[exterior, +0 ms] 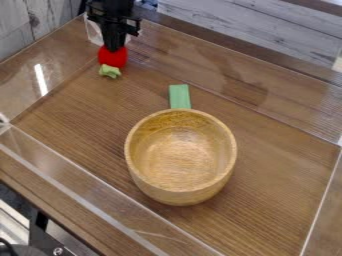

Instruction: Move the red object to the right side of the table

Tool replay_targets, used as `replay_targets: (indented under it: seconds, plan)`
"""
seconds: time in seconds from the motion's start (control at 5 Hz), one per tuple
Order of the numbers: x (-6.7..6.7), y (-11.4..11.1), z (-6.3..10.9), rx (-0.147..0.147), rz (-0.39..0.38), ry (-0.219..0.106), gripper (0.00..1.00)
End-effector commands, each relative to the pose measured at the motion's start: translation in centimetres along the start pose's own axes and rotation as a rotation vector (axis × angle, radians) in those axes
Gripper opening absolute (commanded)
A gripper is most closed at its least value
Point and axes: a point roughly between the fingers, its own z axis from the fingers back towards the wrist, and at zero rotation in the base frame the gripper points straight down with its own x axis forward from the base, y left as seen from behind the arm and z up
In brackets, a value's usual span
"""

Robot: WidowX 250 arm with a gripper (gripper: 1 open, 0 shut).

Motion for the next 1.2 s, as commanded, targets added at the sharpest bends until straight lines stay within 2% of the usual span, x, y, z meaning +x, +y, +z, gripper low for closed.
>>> replay_targets:
  seconds: [0.0,0.4,0.6,0.8,1.0]
  plan:
    - [-0.3,1.0,4.7,0.035,0.028,-0.103,0.00]
    - [0.8,0.7,5.1,0.021,0.088,-0.104,0.00]
    - [1.1,-0.1,4.2,0.027,0.089,-0.092,1.00]
    - [0.8,-1.0,3.2,0.033,0.089,-0.081,1.00]
    - [1.1,0.2,2.4,0.035,0.074,-0.084,0.00]
